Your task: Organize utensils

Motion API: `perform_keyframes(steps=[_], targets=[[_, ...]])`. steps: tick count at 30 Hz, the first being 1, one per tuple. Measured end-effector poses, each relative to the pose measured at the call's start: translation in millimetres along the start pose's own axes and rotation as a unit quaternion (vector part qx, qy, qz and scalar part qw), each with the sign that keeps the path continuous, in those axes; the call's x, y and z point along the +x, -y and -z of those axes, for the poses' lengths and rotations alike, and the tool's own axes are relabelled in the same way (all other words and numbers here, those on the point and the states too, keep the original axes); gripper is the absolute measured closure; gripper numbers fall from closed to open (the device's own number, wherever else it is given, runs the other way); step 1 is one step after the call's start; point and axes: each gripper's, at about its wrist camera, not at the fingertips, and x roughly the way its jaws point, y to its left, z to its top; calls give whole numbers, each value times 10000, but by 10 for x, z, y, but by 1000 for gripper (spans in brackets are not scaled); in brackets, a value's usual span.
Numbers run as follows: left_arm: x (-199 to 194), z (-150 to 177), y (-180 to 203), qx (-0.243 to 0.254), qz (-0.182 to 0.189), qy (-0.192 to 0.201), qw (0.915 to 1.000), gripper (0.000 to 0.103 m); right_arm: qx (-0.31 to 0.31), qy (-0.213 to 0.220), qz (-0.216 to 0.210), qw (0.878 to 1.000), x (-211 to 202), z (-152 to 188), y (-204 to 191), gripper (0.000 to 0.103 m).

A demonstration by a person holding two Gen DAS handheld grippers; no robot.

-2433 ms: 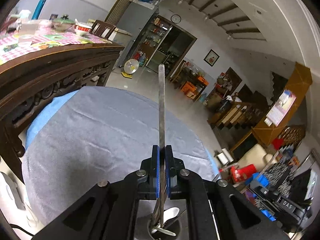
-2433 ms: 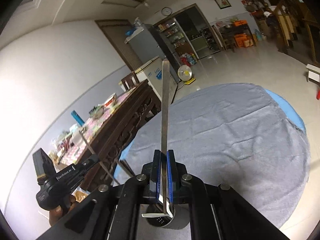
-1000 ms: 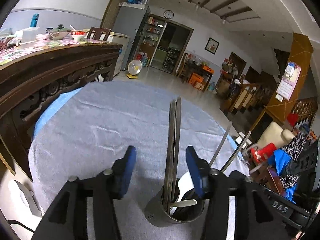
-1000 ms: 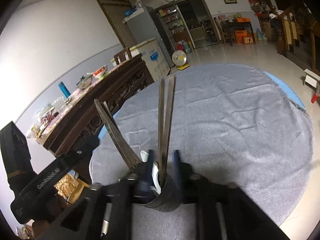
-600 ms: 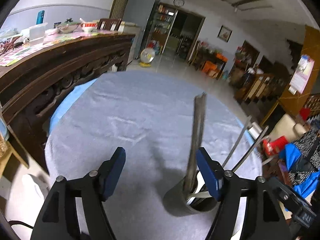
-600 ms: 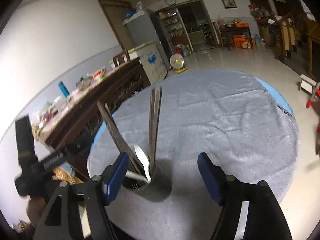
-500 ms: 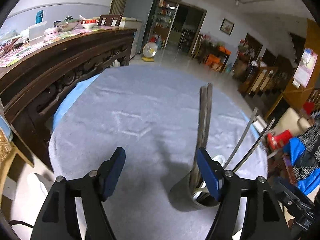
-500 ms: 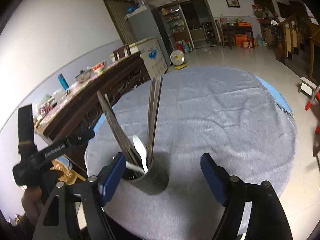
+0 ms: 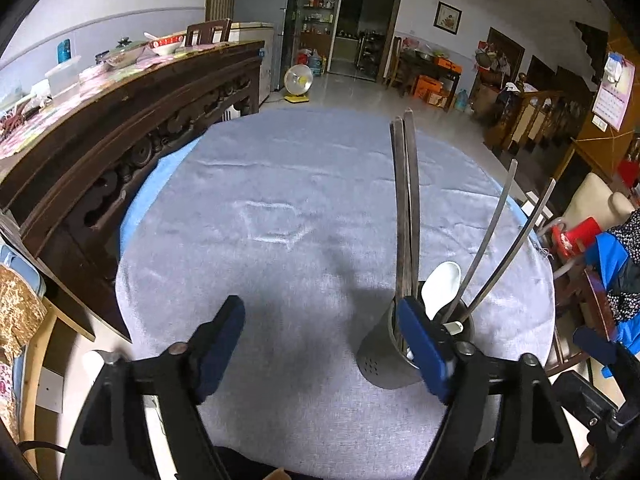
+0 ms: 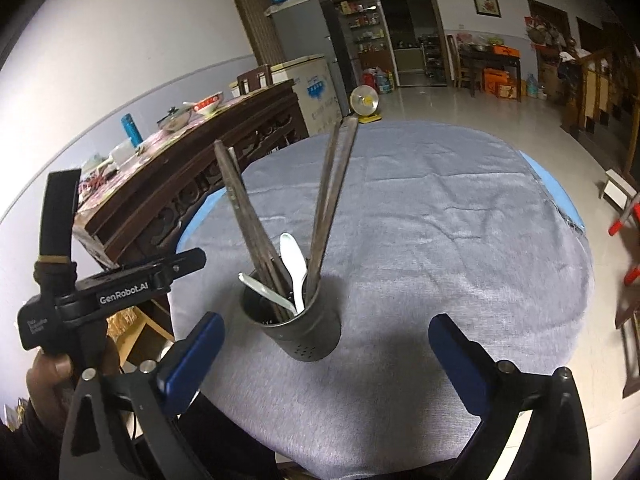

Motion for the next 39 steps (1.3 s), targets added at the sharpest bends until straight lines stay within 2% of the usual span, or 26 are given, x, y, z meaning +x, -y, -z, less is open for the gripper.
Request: perform_keyframes(steps=[5, 7, 8, 16, 19, 24, 33, 37, 39], targets=[[-29, -19, -25, 12, -5, 50, 10000, 16, -129, -66, 98, 9998, 12, 1, -68, 0], [-44, -26, -29, 33, -46, 94, 9999, 8, -207, -75, 121, 9997, 9, 9, -96, 0], [-60, -29, -27, 51, -87, 132, 9999, 7, -233, -70, 139, 9996, 5, 12, -107, 0], [-137, -77, -23, 177, -161, 370, 9990, 7, -659, -83, 346, 9972, 2, 25, -247, 0], [-169, -100, -18, 222, -203, 421, 9987, 2, -667, -92, 347, 9971, -7, 30, -253, 0], [-178, -112, 45, 382, -149, 323, 9986, 2, -692, -117, 386, 9968, -20, 51, -264, 0], [-246, -94, 60, 445, -134, 373, 9982, 2, -653, -41, 439, 9969, -61, 41, -286, 0], [-273, -103, 92, 530, -296, 419, 9973, 2, -665, -66, 451, 9967, -50, 40, -296, 0], [-282, -106, 96, 541, -265, 429, 9973, 2, -666, -80, 452, 9967, -44, 42, -301, 0]])
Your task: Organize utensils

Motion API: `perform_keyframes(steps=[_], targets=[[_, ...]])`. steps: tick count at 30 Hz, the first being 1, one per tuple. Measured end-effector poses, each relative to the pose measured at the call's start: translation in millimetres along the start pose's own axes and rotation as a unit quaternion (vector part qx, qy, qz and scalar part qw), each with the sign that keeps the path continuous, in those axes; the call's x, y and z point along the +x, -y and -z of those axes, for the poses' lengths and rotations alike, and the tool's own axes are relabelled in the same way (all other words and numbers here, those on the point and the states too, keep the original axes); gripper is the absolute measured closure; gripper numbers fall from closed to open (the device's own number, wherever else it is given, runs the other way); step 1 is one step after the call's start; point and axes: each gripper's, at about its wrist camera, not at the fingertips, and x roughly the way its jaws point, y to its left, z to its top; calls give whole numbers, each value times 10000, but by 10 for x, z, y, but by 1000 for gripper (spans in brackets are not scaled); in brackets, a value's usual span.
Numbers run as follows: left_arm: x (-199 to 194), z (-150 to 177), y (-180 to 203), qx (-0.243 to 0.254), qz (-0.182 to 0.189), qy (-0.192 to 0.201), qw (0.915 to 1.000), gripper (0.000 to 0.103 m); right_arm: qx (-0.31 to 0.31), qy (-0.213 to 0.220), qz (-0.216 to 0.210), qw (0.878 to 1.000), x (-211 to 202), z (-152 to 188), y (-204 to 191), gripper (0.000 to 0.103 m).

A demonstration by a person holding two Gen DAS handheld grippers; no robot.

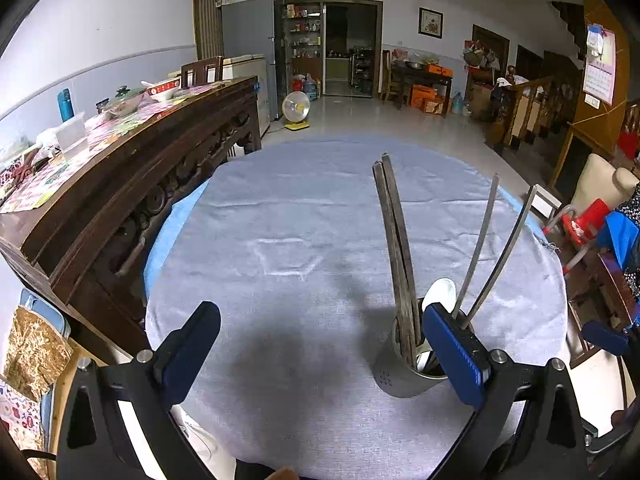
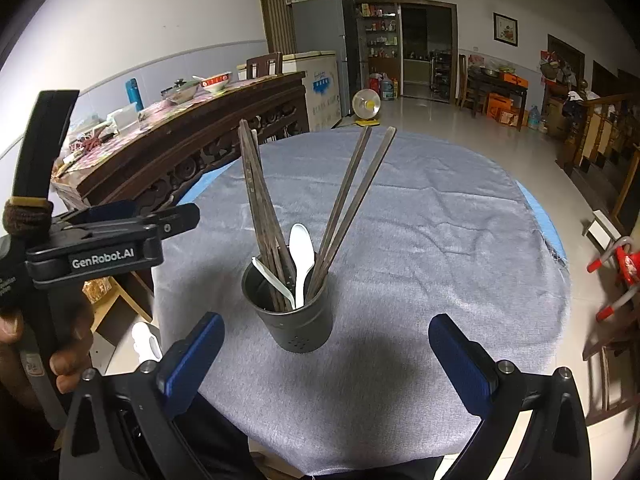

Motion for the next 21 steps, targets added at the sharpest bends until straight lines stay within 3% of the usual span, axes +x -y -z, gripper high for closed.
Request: perform_keyframes(steps=[21], targets=[[-76, -1, 96, 140, 106, 130, 9998, 2, 99, 49, -23, 9999, -32, -8, 33, 0]])
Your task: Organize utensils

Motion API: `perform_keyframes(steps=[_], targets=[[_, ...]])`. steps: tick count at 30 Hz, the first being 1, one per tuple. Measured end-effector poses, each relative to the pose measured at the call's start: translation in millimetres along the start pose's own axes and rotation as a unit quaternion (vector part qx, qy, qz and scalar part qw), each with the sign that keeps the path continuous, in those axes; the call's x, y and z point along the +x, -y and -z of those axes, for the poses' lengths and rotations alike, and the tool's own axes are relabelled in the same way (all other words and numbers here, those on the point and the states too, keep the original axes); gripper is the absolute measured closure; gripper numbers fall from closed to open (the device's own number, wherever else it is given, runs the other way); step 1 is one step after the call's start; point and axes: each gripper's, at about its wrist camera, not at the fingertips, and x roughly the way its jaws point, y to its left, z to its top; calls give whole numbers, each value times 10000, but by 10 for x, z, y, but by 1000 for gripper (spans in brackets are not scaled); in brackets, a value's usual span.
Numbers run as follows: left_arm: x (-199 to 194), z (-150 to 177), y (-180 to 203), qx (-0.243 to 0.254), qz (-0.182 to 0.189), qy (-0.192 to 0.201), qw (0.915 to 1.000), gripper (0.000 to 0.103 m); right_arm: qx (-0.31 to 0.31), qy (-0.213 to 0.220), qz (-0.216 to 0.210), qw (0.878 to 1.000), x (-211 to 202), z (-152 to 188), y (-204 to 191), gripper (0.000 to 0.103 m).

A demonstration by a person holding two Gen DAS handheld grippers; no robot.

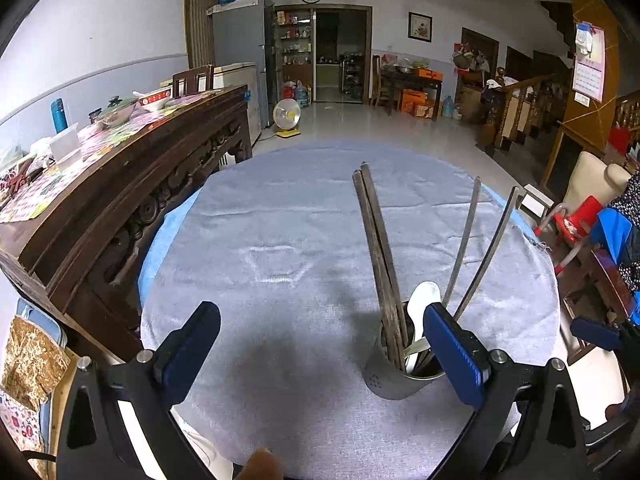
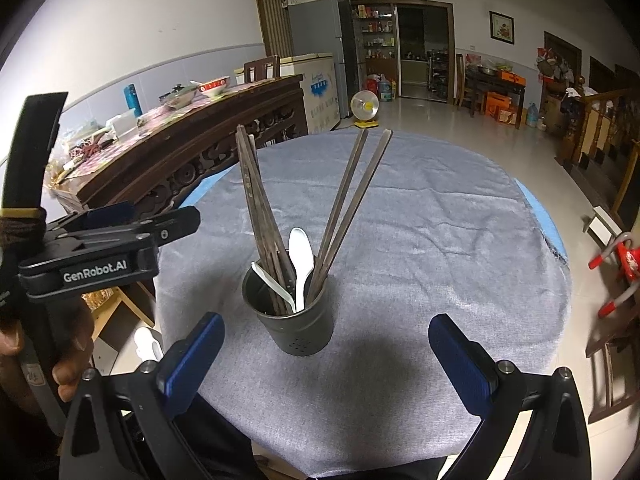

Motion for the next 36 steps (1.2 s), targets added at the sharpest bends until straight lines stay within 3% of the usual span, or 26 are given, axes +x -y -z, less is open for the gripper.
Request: perform_keyframes(steps=[17, 36], targets=[[4, -25, 31, 18, -85, -26, 10000, 2, 48, 4, -33, 10000, 8, 7, 10, 0], [34, -29, 76, 11, 225, -166, 9996, 2, 116, -43, -70, 9999, 35, 25, 40, 0]])
